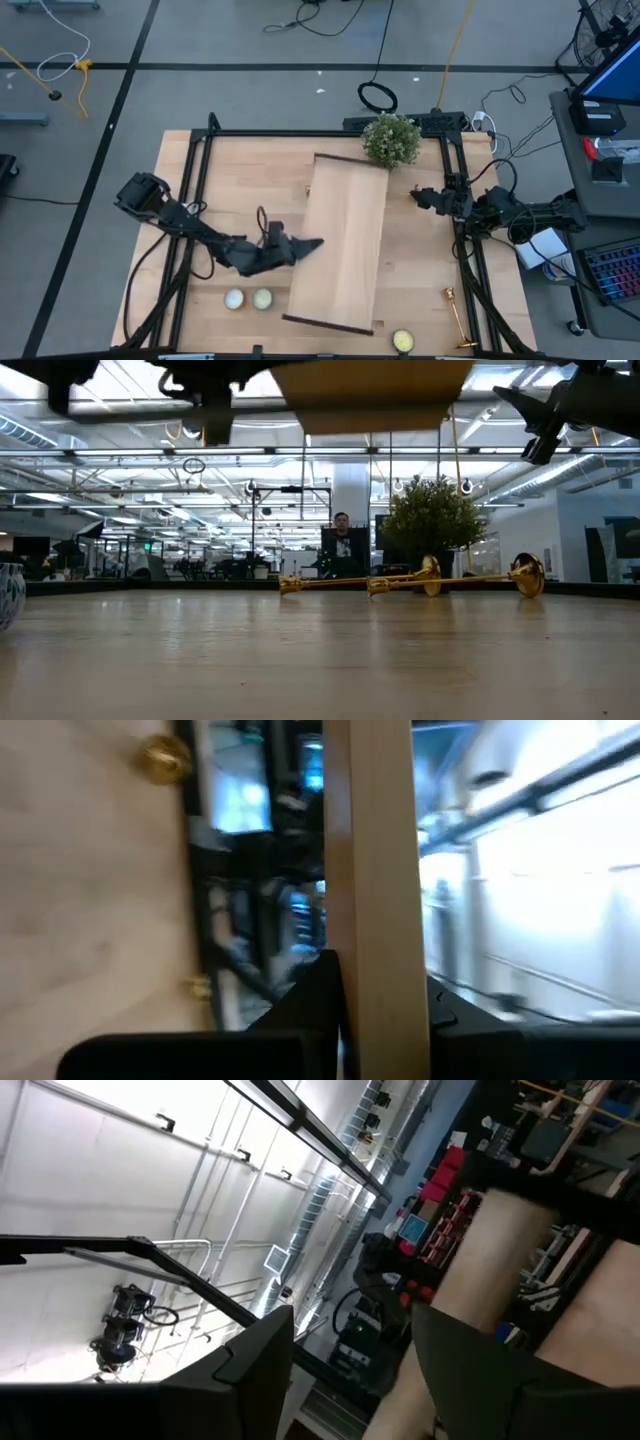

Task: Pick & Place candle stick holders
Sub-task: Prepare the shelf

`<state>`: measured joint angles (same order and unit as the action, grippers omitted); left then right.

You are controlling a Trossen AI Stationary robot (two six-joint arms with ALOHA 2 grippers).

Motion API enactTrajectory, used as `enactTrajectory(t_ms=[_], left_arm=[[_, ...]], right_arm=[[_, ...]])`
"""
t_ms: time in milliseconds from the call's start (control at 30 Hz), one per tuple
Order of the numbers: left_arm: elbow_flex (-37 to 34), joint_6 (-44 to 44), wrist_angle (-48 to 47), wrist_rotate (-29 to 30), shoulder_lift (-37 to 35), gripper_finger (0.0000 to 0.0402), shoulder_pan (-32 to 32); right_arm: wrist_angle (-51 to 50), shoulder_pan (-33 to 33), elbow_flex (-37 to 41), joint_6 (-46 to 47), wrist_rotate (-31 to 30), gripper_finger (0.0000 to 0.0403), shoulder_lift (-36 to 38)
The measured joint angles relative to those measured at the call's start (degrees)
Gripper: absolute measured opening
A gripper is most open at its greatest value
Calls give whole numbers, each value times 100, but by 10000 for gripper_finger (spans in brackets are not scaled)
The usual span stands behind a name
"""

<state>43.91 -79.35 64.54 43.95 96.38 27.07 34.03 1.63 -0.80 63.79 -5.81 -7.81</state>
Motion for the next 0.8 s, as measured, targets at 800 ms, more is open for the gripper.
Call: enactTrajectory(t_ms=[800], left_arm=[[-22,-766,-251,1532,155,50,889]], right_arm=[[-3,-3,0,-319,-30,203,-31]])
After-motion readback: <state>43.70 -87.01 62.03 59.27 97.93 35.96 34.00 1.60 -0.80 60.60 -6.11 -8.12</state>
